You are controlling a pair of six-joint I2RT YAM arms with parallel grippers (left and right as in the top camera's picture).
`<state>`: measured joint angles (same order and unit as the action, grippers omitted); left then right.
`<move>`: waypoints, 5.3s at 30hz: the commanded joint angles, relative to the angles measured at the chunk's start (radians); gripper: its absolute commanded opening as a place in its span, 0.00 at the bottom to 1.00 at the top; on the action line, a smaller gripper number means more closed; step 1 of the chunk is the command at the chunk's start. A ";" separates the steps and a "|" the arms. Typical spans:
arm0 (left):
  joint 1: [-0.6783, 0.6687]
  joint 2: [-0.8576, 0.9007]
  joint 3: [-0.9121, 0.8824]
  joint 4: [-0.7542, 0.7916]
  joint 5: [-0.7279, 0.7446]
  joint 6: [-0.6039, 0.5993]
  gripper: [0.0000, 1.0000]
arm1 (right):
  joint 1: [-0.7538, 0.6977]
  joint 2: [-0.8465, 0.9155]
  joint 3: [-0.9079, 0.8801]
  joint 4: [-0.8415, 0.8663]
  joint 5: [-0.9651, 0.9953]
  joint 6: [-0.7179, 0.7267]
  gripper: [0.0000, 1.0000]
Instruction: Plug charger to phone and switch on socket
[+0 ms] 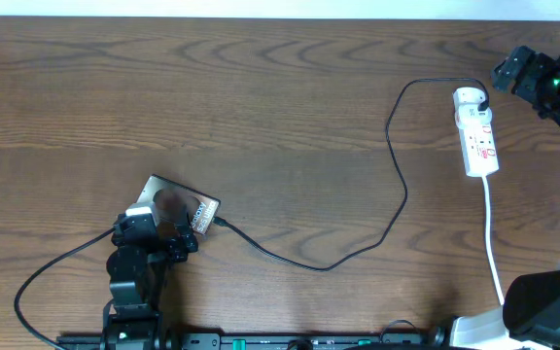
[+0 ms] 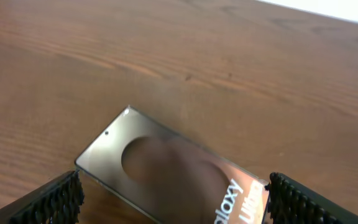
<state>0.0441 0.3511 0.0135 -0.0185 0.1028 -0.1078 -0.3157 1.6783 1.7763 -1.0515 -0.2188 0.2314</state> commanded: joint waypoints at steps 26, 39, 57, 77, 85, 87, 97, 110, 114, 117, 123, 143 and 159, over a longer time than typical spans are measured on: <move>0.005 -0.350 -0.010 -0.048 -0.048 0.021 0.92 | 0.009 -0.001 0.000 0.000 0.003 0.011 0.99; 0.004 -0.350 -0.010 0.005 0.088 -0.064 0.92 | 0.009 -0.001 0.000 0.000 0.004 0.011 0.99; 0.004 -0.350 -0.010 -0.052 -0.070 -0.272 0.92 | 0.009 -0.001 0.000 0.000 0.004 0.011 0.99; 0.004 -0.347 -0.010 -0.052 -0.070 -0.272 0.92 | 0.009 -0.001 0.000 0.000 0.004 0.011 0.99; 0.004 -0.347 -0.010 -0.052 -0.070 -0.272 0.92 | 0.009 -0.001 0.000 0.000 0.004 0.011 0.99; 0.004 -0.347 -0.010 -0.052 -0.070 -0.272 0.92 | 0.009 -0.001 0.000 0.000 0.004 0.011 0.99; 0.004 -0.347 -0.010 -0.052 -0.070 -0.272 0.92 | 0.016 -0.005 -0.011 0.048 0.051 -0.011 0.99; 0.004 -0.347 -0.010 -0.052 -0.070 -0.272 0.92 | 0.322 -0.436 -0.723 0.879 0.052 -0.404 0.99; 0.004 -0.347 -0.010 -0.052 -0.070 -0.272 0.92 | 0.390 -0.682 -1.140 1.304 0.047 -0.419 0.99; 0.004 -0.347 -0.010 -0.052 -0.070 -0.272 0.93 | 0.391 -0.844 -1.405 1.535 0.045 -0.415 0.99; 0.004 -0.347 -0.010 -0.052 -0.070 -0.272 0.93 | 0.389 -1.064 -1.702 1.690 0.053 -0.414 0.99; 0.004 -0.347 -0.010 -0.052 -0.070 -0.272 0.92 | 0.373 -1.672 -1.770 0.984 0.086 -0.372 0.99; 0.004 -0.347 -0.010 -0.052 -0.070 -0.272 0.92 | 0.355 -1.674 -1.770 0.986 0.086 -0.356 0.99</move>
<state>0.0452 0.0105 0.0212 -0.0341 0.0494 -0.3710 0.0467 0.0143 0.0067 -0.0597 -0.1410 -0.1387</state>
